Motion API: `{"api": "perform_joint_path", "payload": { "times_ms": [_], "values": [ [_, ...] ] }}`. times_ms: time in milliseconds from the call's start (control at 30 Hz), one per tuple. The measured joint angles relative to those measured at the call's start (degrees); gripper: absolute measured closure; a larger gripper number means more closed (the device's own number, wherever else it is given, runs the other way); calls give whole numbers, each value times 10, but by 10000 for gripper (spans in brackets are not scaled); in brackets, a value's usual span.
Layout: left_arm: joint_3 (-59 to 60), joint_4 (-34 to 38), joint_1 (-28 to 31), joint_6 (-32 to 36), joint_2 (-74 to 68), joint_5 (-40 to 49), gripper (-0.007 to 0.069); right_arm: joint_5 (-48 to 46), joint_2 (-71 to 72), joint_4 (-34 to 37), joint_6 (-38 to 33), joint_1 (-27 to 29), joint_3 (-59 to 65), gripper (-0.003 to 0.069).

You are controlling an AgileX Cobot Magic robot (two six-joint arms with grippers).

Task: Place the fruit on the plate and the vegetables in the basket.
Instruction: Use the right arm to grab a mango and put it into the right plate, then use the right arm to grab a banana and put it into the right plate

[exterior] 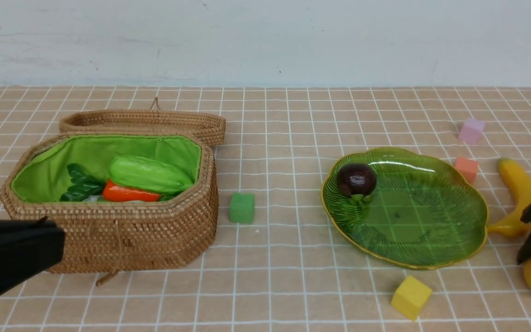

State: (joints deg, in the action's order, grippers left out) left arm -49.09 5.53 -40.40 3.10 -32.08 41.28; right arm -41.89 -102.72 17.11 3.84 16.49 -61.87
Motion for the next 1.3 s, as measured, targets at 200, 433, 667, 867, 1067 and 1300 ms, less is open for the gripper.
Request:
{"api": "perform_joint_path", "payload": {
  "times_ms": [200,433,667,867,1067,1300],
  "values": [
    [0,0,0,-2,0,-17,638,-24,61,49,-38,-71,-57,120],
    [0,0,0,-2,0,-52,638,24,-12,83,-92,-202,-165,120],
    [0,0,0,-2,0,-52,638,-13,-93,58,-89,-211,-214,-15],
    [0,1,0,-2,0,-54,638,-74,-65,4,-45,-199,-239,2],
    [0,1,0,-2,0,-58,638,-103,-29,-111,63,-131,-250,24],
    [0,-1,-1,-2,0,-53,637,-27,-118,-121,82,-43,-250,44]
  ]
}}
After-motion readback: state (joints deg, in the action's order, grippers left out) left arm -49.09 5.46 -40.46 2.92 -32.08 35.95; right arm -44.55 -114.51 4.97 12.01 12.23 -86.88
